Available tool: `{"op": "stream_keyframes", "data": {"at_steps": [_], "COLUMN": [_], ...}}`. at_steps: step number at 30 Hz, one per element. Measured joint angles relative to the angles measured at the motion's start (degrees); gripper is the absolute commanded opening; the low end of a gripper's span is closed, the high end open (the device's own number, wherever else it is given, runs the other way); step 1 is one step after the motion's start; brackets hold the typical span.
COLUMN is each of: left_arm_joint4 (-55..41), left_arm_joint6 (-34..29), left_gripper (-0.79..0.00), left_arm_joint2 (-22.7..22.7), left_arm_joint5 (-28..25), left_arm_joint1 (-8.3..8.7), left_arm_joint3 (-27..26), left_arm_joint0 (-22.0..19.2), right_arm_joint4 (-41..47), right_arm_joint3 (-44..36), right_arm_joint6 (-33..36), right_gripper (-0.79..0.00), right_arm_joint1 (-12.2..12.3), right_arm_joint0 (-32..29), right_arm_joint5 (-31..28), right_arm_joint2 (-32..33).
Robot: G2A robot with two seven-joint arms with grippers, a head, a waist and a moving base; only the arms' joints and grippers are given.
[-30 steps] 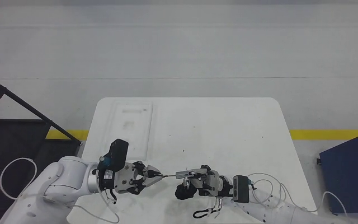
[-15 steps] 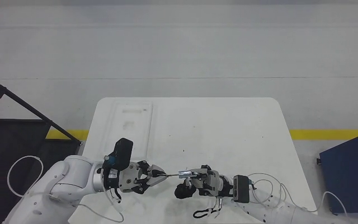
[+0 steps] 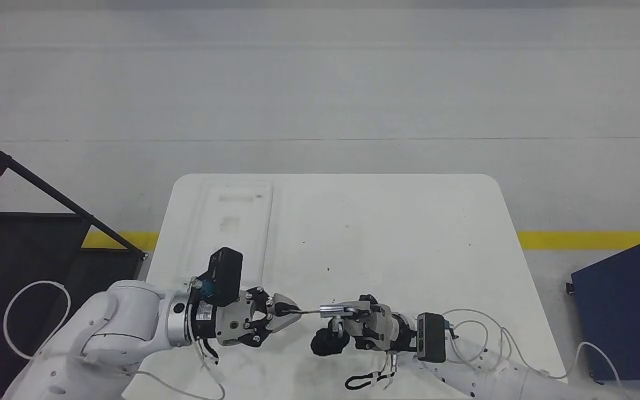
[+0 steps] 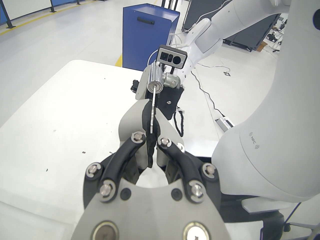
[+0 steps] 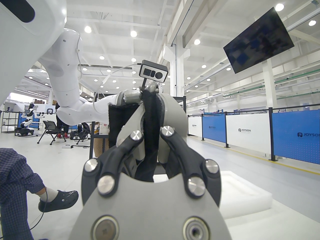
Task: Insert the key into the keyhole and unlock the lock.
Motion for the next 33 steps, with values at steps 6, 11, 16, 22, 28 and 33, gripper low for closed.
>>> {"op": "stream_keyframes", "data": {"at_steps": [6, 11, 16, 22, 28, 33], "left_arm_joint4": [-0.5, -1.3, -2.9, -4.6, -6.1, -6.8], "left_arm_joint6": [-2.7, -4.9, -8.4, -12.7, -15.4, -17.6], "left_gripper": [-0.785, -0.785, -0.785, -0.785, -0.785, -0.785], "left_arm_joint2": [-1.3, -2.8, -4.7, -4.9, -3.8, -2.3], "left_arm_joint5": [0.9, 2.3, 4.0, 5.9, 7.6, 9.5], "left_arm_joint1": [0.28, 0.54, 0.93, 1.26, 1.37, 1.40], "left_arm_joint3": [-1.3, -2.4, -4.5, -6.7, -7.5, -7.8], "left_arm_joint0": [0.9, 1.6, 2.2, 1.1, -1.5, -3.5], "right_arm_joint4": [0.0, 0.0, 0.0, 0.0, 0.0, 0.0], "right_arm_joint3": [0.0, 0.0, 0.0, 0.0, 0.0, 0.0], "right_arm_joint6": [0.0, 0.0, 0.0, 0.0, 0.0, 0.0], "right_gripper": [-0.785, -0.785, -0.785, -0.785, -0.785, -0.785], "right_arm_joint1": [0.0, 0.0, 0.0, 0.0, 0.0, 0.0], "right_arm_joint0": [0.0, 0.0, 0.0, 0.0, 0.0, 0.0], "right_arm_joint5": [0.0, 0.0, 0.0, 0.0, 0.0, 0.0], "right_arm_joint2": [0.0, 0.0, 0.0, 0.0, 0.0, 0.0]}}
